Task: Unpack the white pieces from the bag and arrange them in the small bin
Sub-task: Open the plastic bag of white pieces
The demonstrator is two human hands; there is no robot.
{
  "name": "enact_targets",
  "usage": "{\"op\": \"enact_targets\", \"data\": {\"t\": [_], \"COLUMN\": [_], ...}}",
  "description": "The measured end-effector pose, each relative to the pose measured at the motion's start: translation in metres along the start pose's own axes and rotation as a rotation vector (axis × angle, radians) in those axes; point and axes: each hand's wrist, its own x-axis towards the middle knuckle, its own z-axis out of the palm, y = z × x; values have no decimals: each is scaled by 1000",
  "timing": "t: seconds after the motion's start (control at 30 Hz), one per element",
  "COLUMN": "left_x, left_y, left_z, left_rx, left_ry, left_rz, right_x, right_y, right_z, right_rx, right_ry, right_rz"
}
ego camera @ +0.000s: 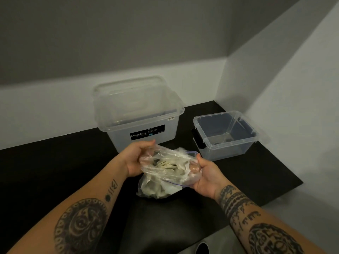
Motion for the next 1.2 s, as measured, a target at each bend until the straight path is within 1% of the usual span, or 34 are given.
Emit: {"op": "enact_targets", "data": {"t": [0.03, 0.07, 0.13, 0.17, 0.2, 0.23, 0.3, 0.33, 0.37, 0.4, 0.43, 0.47, 0.5, 0.53, 0.6, 0.63, 0.7, 0.77, 0.8, 0.87, 0.9, 0.97, 1.03, 1.1, 1.2], "left_x": [-1, 3, 10, 11, 11, 11, 12, 11, 8, 3, -2, -7, -8, -9, -9, -9, -7, 2, 7, 14, 14, 8, -2, -14, -25], "left_y": [-1, -4, -10, -14, -18, -21, -26, -29, -32, -35, -39, -41, -43, -45, -47, -47, -47, -53, -57, -61, -60, -52, -41, -32, -25], "left_z": [3, 1, -2, -3, -1, -2, -1, 0, 1, 4, 6, 7, 6, 6, 7, 11, 15, 13, 12, 10, 9, 7, -1, -8, -2], "left_rx": [113, 243, 514, 637, 734, 824, 1026, 1094, 1128, 1143, 1153, 1158, 1140, 1093, 889, 790, 639, 515, 530, 546, 481, 177, -136, -287, -367], "left_ry": [17, 72, 202, 245, 261, 265, 332, 401, 494, 598, 697, 770, 801, 788, 699, 675, 657, 652, 667, 744, 758, 698, 570, 514, 539], "left_rz": [63, 131, 230, 250, 274, 298, 380, 436, 491, 527, 523, 468, 363, 237, 30, -29, -70, -81, -87, -40, 5, 40, 51, 73, 100], "right_x": [0, 1, -2, -3, -3, -5, -6, -6, -4, 0, 4, 12, 19, 25, 37, 42, 50, 57, 59, 59, 58, 61, 64, 69, 73], "right_y": [0, 0, 1, 3, 4, 5, 3, 2, 0, -2, -4, -4, -3, -1, 1, 0, -4, -12, -16, -23, -27, -33, -41, -49, -57], "right_z": [-1, -2, 1, 3, 5, 11, 21, 27, 33, 37, 42, 44, 45, 46, 46, 47, 49, 53, 54, 57, 56, 52, 46, 42, 43], "right_rx": [-13, -72, -340, -486, -620, -757, -1143, -1359, -1548, -1693, -1808, -1898, -1967, -2003, -1945, -1872, -1699, -1489, -1326, -1020, -934, -826, -695, -577, -483], "right_ry": [5, 3, 37, 100, 179, 267, 428, 462, 445, 392, 343, 308, 281, 255, 203, 172, 108, 69, 49, 0, -19, -41, -61, -70, -108], "right_rz": [16, 24, 7, -31, -105, -216, -525, -685, -815, -863, -831, -756, -670, -608, -570, -549, -455, -329, -242, -51, 5, 42, 58, 63, 91]}}
